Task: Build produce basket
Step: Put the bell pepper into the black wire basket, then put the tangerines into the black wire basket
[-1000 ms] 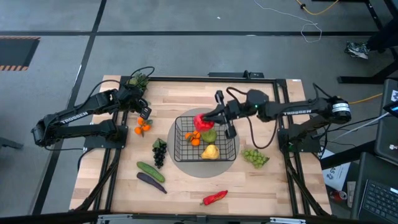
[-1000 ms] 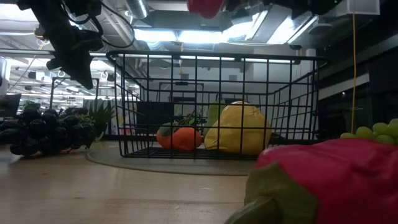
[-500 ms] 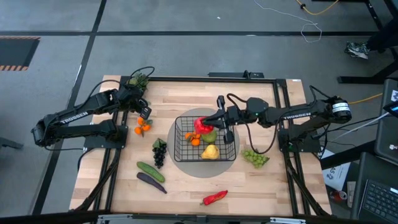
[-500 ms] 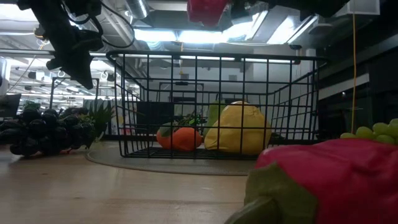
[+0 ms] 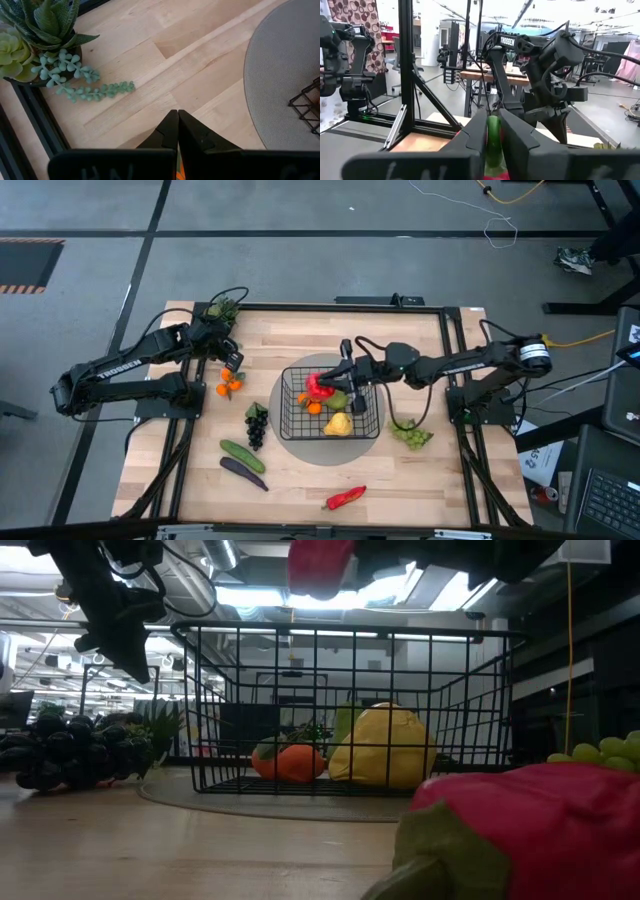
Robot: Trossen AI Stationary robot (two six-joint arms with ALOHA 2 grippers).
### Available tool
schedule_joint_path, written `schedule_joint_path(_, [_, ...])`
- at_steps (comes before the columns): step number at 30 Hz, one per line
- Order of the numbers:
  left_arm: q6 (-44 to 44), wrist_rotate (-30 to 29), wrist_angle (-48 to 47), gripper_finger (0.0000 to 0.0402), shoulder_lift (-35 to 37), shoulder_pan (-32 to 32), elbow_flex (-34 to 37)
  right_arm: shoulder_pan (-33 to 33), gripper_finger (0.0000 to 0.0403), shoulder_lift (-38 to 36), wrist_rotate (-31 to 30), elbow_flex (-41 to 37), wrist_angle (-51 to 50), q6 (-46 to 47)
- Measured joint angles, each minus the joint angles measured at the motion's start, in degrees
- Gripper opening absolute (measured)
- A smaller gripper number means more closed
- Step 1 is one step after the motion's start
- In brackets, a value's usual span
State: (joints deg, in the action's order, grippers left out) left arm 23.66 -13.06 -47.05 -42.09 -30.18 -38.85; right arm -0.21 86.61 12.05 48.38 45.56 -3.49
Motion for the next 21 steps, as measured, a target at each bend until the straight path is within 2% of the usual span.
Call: schedule_joint_path(21, [0.3, 1.0, -0.1, 0.0000, 0.0, 0.0, 0.0, 0.1, 0.0056, 0.0, 0.0, 0.0, 0.1, 0.1])
